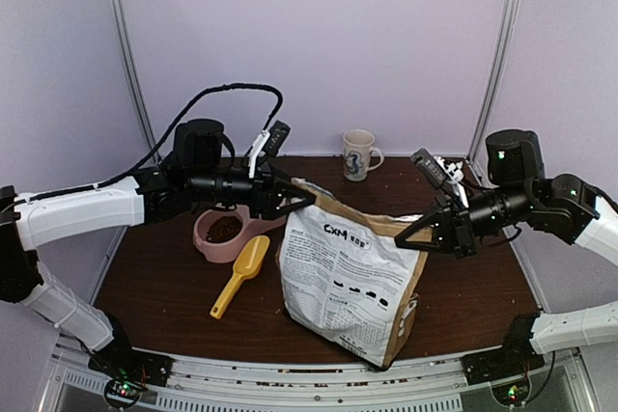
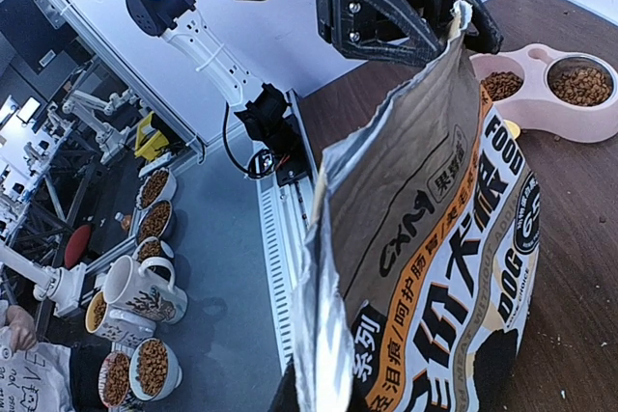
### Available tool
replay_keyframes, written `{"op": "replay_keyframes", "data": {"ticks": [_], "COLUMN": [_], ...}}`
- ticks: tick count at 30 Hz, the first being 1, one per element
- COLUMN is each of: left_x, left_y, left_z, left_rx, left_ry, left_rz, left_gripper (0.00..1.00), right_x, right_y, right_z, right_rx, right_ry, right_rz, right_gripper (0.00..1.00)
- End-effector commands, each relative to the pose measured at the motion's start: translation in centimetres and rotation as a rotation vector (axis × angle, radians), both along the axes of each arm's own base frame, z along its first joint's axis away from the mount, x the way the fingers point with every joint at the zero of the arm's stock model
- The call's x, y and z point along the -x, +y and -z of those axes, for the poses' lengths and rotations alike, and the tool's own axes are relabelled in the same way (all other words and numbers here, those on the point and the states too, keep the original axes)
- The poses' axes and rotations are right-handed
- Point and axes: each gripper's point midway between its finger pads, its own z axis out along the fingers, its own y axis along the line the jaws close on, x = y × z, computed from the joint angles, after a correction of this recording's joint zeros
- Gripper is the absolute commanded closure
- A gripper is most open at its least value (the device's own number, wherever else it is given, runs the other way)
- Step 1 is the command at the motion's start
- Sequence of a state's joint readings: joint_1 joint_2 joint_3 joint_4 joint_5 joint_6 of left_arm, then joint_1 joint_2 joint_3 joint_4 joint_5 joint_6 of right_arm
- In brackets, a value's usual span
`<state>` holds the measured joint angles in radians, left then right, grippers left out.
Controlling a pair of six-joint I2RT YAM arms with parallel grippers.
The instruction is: Serve the pet food
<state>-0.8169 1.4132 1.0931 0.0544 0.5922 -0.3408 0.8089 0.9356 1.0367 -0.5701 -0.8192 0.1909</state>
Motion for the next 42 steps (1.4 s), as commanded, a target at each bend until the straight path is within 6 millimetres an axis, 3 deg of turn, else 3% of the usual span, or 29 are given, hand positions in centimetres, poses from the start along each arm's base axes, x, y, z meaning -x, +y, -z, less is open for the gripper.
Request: {"op": "replay_keyframes", "data": {"ticks": [1, 9, 15, 20, 21, 23, 24, 26, 28, 30, 34, 37, 42], "left_x": [1.8, 3.1, 5.4, 6.6, 6.7, 6.7, 6.6, 6.5, 6.3, 5.9, 4.6, 4.4, 4.7], "left_y": [-0.9, 0.7, 3.0, 4.8, 5.1, 5.7, 6.0, 6.7, 7.4, 8.1, 9.6, 9.6, 8.3], "left_z": [-2.0, -2.6, -4.5, -4.5, -4.2, -4.0, -4.0, -4.0, -4.6, -5.0, -6.2, -7.2, -7.7], "left_rx": [0.079, 0.093, 0.144, 0.154, 0.154, 0.159, 0.160, 0.157, 0.150, 0.109, 0.020, -0.001, -0.031], "left_ry": [-0.012, 0.010, 0.038, 0.057, 0.064, 0.071, 0.072, 0.073, 0.060, 0.026, -0.061, -0.101, -0.125], "left_rz": [0.143, 0.127, 0.114, 0.072, 0.059, 0.026, 0.005, -0.031, -0.075, -0.126, -0.244, -0.253, -0.220], "left_gripper": [0.53, 1.00, 1.00, 1.00, 1.00, 1.00, 0.98, 0.73, 0.48, 0.33, 0.24, 0.23, 0.22], "right_x": [1.0, -1.4, -3.0, -3.9, -3.9, -3.5, -3.3, -3.1, -3.0, -2.9, -3.4, -4.0, -4.2], "right_y": [-0.2, -1.3, -2.2, -1.7, -1.5, -1.2, -1.3, -1.7, -2.2, -2.5, -2.4, -2.3, -2.0], "right_z": [-6.7, -5.8, -4.0, -2.2, -2.1, -2.4, -2.6, -3.2, -3.2, -2.7, -1.2, -1.0, -1.2], "right_rx": [-0.225, -0.173, -0.072, -0.040, -0.049, -0.093, -0.121, -0.163, -0.180, -0.185, -0.177, -0.201, -0.229], "right_ry": [-0.156, -0.174, -0.189, -0.136, -0.121, -0.097, -0.095, -0.109, -0.125, -0.129, -0.117, -0.129, -0.133], "right_rz": [-0.065, 0.055, 0.144, 0.164, 0.160, 0.139, 0.142, 0.158, 0.179, 0.194, 0.213, 0.238, 0.237], "right_gripper": [1.00, 1.00, 1.00, 1.00, 0.96, 0.75, 0.61, 0.37, 0.23, 0.15, 0.12, 0.14, 0.34]}}
